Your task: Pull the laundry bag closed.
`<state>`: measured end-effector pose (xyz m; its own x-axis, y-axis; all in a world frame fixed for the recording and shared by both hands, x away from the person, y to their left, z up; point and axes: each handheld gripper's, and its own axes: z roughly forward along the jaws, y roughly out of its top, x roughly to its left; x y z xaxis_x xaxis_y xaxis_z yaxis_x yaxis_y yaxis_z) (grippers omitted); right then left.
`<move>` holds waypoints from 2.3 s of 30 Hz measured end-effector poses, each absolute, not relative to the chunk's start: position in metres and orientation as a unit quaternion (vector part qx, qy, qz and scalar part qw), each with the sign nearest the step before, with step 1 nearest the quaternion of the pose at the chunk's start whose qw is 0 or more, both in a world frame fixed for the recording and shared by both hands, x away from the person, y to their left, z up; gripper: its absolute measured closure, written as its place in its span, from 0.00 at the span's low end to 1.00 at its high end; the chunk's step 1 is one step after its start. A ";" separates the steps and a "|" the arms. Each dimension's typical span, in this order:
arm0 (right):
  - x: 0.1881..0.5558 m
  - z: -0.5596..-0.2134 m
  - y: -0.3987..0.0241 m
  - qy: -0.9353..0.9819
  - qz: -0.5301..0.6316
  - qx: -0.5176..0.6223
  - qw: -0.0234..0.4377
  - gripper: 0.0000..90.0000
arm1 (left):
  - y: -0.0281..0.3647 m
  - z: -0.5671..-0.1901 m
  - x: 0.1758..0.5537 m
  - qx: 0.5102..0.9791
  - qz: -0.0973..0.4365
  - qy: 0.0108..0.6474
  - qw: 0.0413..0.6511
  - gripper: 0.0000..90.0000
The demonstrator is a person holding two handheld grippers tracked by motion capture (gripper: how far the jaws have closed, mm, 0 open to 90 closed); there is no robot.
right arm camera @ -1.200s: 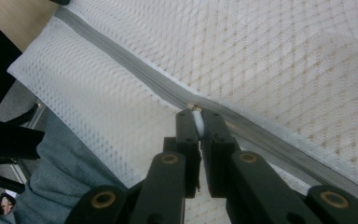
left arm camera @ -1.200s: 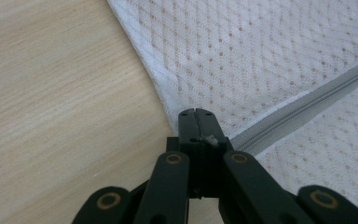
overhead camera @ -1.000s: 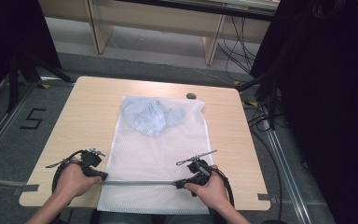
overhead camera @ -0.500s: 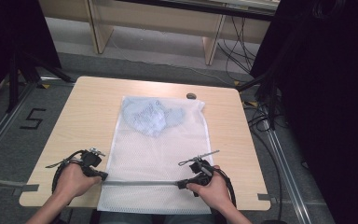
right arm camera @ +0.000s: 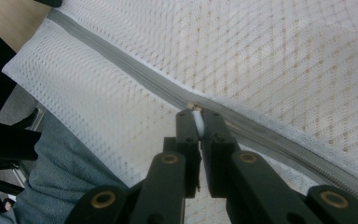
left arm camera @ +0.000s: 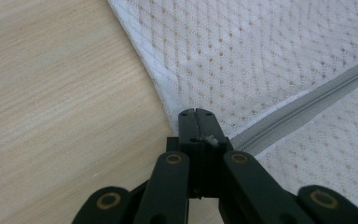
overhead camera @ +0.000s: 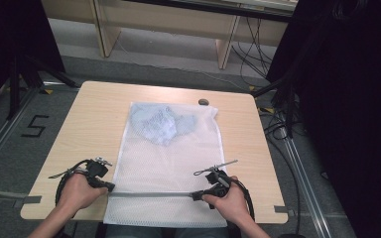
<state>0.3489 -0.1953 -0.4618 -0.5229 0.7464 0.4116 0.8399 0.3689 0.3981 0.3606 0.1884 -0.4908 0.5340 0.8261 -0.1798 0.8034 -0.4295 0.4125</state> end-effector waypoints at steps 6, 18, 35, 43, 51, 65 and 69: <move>0.349 -0.461 -0.198 -0.822 -0.289 -0.484 0.084 0.97 | 0.188 -0.491 0.361 0.842 0.024 0.486 0.233 1.00; 0.349 -0.462 -0.204 -0.821 -0.285 -0.488 0.085 0.97 | 0.188 -0.491 0.361 0.842 0.024 0.486 0.234 1.00; 0.349 -0.461 -0.219 -0.815 -0.285 -0.497 0.081 0.97 | 0.188 -0.491 0.360 0.840 0.026 0.491 0.231 1.00; 0.349 -0.459 -0.230 -0.808 -0.275 -0.512 0.096 0.97 | 0.187 -0.491 0.359 0.837 0.025 0.495 0.232 1.00; 0.350 -0.459 -0.246 -0.802 -0.271 -0.524 0.097 0.97 | 0.188 -0.491 0.361 0.841 0.028 0.487 0.233 1.00; 0.349 -0.453 -0.272 -0.764 -0.234 -0.593 0.103 0.97 | 0.186 -0.491 0.359 0.833 0.022 0.501 0.233 1.00; 0.351 -0.456 -0.281 -0.777 -0.227 -0.582 0.076 0.97 | 0.186 -0.491 0.359 0.833 0.022 0.501 0.233 1.00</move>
<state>0.3510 -0.2808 -0.4561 -0.3100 0.8703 0.3827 0.9395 0.2188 0.2635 0.3588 0.1864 -0.4908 0.4974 0.8450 -0.1964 0.8245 -0.3901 0.4099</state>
